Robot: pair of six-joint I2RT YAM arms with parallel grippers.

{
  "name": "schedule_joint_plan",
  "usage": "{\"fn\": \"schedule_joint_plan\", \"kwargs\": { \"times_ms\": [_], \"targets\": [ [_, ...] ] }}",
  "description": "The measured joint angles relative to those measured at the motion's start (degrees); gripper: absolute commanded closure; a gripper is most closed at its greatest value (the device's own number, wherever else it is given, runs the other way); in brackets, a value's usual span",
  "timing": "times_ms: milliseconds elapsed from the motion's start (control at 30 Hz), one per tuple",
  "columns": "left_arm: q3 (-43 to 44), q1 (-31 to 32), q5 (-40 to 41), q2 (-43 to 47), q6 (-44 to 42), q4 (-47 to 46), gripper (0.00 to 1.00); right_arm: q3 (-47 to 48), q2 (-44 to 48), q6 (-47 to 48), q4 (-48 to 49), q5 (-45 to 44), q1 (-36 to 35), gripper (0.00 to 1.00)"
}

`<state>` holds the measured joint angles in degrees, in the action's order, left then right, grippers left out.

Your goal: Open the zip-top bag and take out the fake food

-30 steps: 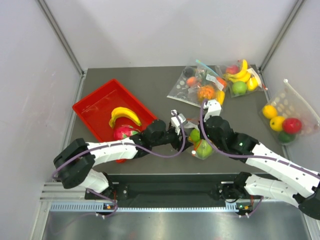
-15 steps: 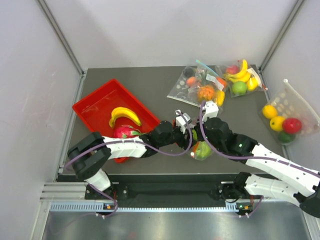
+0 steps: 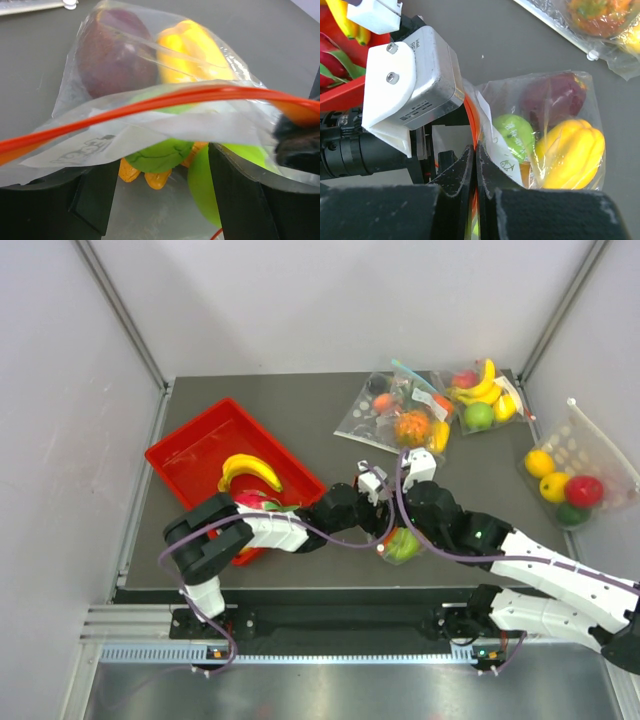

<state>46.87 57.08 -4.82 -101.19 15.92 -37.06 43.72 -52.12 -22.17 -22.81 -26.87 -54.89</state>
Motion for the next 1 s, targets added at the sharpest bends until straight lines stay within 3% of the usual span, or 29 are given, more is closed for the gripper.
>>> {"fn": "schedule_joint_plan", "kwargs": {
  "times_ms": [100, 200, 233, 333, 433, 700, 1000],
  "targets": [
    [0.20, 0.00, 0.00, -1.64, 0.55, -1.57, 0.28, -0.39, 0.02, -0.02, -0.44, -0.68, -0.07, 1.00],
    [1.05, 0.00, -0.20, -3.52, 0.92, -2.25, 0.39, -1.16, 0.39, -0.09, -0.72, -1.20, -0.13, 1.00],
    [1.36, 0.00, -0.31, -4.22, 1.01, -2.71, 0.55, -1.40, 0.52, -0.15, -0.72, -1.46, -0.13, 1.00],
    [2.38, 0.02, -0.85, -6.03, 1.84, -4.31, 0.79, -1.86, 1.25, -0.52, -0.74, -1.84, -0.22, 1.00],
    [2.60, 0.04, -1.14, -6.54, 2.19, -5.22, 0.90, -2.12, 2.29, -1.03, -0.94, -2.60, -0.26, 1.00],
    [0.13, 0.13, -1.11, -4.28, 2.12, -5.86, 0.94, -2.12, 5.75, -3.34, -2.56, -4.24, -0.98, 1.00],
    [-6.62, 0.42, -1.79, 8.83, 2.16, -4.57, 0.95, -2.12, 6.62, -4.04, -4.63, -6.54, -0.57, 1.00]
  ]
}}
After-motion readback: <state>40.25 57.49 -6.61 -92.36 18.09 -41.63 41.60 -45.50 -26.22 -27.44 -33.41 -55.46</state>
